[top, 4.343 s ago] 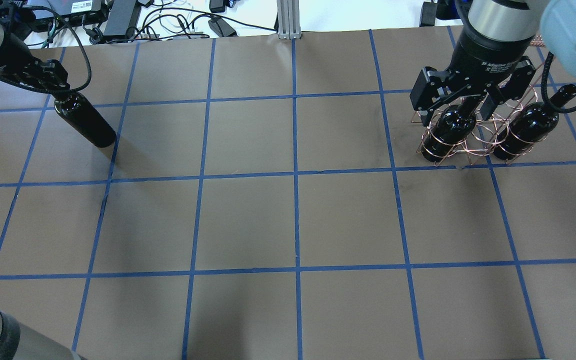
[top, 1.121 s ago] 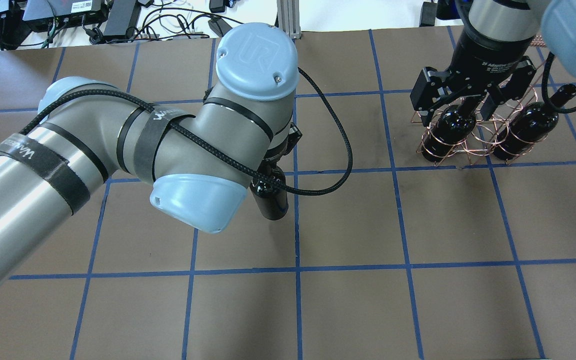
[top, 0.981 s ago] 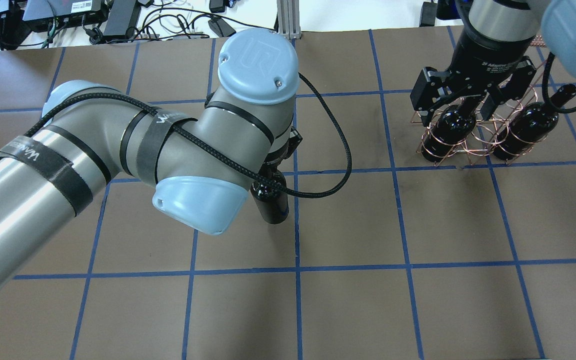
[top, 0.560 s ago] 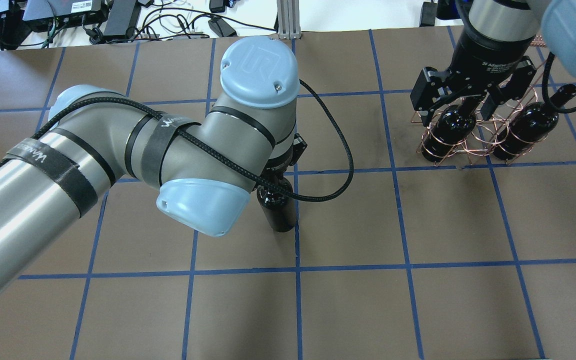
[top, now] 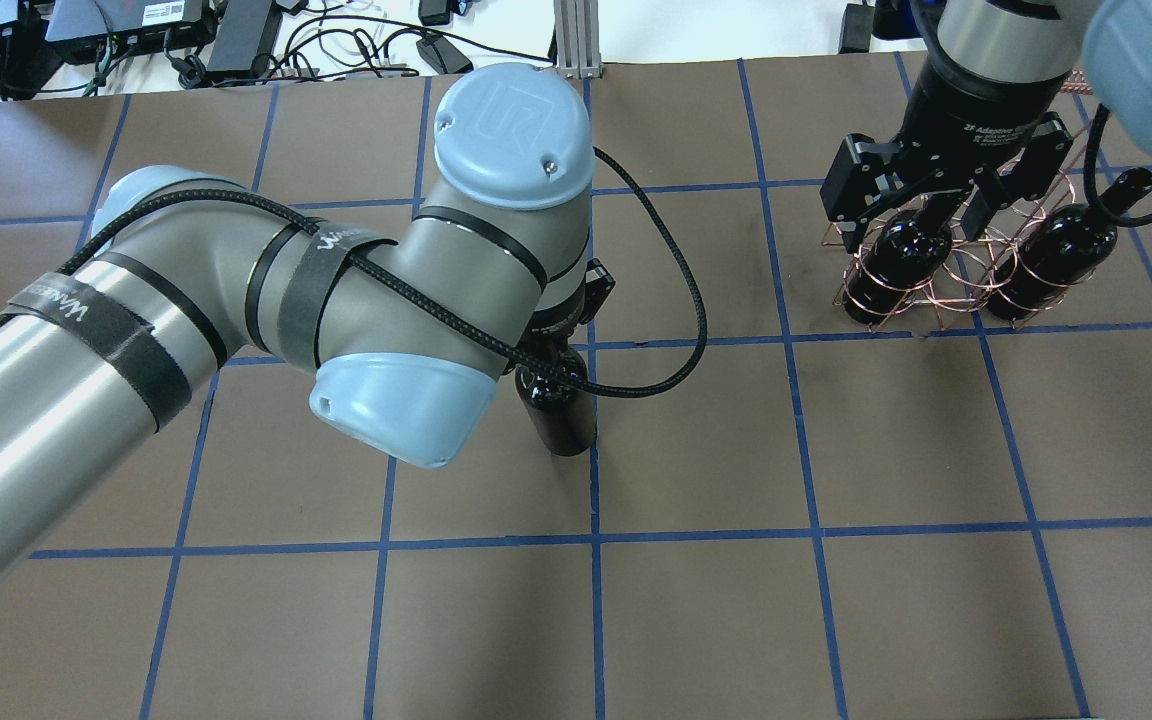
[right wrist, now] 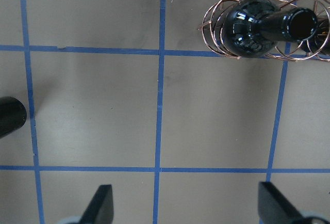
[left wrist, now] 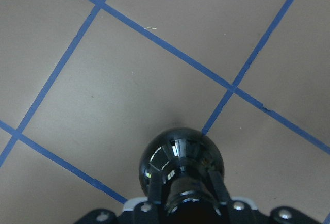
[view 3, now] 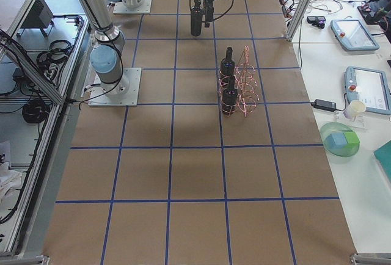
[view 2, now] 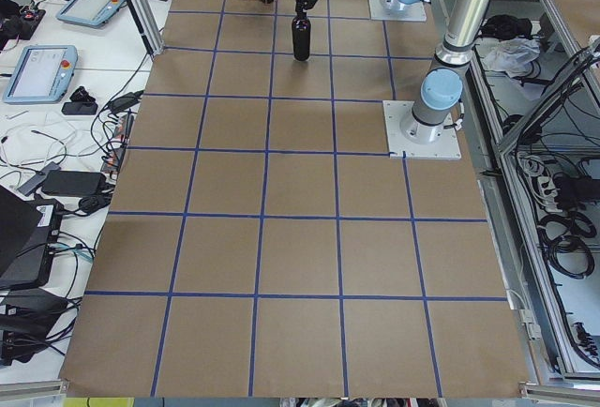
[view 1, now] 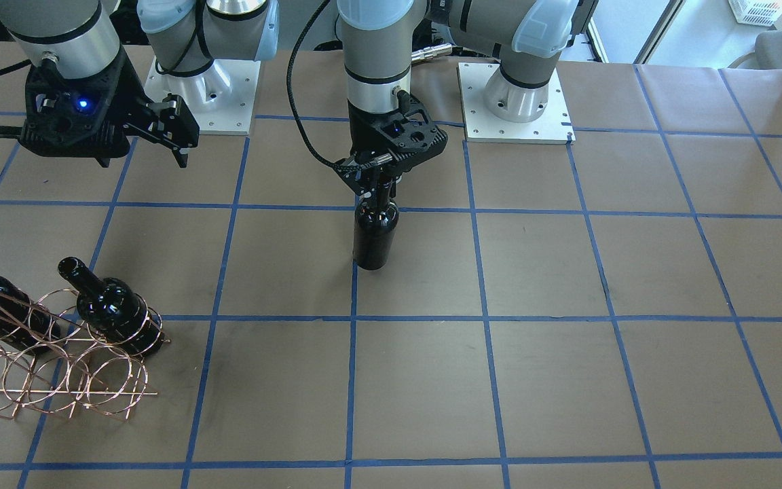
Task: Place wine into wine basket
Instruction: 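Swing the bottle upright and carry it toward the table center, then stand the bottle upright on the table and open the left gripper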
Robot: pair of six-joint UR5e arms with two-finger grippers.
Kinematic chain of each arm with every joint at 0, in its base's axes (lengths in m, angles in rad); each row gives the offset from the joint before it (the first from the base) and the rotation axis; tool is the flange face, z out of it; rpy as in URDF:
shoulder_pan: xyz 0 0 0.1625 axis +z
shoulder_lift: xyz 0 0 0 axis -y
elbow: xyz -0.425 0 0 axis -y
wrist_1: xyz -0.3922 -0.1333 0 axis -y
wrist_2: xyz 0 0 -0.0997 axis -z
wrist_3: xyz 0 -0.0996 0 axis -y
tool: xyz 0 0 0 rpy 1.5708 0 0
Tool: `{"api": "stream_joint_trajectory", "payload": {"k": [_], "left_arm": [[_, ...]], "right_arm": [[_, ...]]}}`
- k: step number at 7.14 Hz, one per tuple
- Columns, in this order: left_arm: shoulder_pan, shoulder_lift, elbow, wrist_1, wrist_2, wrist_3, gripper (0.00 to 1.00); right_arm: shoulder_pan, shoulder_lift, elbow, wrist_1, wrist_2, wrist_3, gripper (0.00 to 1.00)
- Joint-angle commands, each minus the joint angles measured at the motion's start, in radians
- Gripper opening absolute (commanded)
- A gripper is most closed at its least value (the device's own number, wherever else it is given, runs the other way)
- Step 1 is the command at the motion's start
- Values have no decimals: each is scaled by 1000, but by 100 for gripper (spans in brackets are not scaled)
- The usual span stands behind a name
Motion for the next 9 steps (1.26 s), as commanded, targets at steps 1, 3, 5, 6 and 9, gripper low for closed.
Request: {"api": "stream_joint_trajectory", "payload": {"k": [1, 3, 5, 6, 9], "left_arm": [[5, -3, 1, 18, 1, 17, 12], [5, -11, -2, 22, 4, 19, 12], [5, -13, -5, 22, 32, 14, 12], [5, -28, -5, 22, 34, 10, 12], [5, -30, -2, 32, 34, 10, 12]], "right_arm": [[0, 0, 0, 0, -1, 0, 100], [0, 1, 0, -11, 2, -3, 100], [0, 1, 0, -17, 4, -3, 100], [0, 1, 0, -17, 1, -2, 100], [-2, 8, -2, -20, 2, -2, 100]]}}
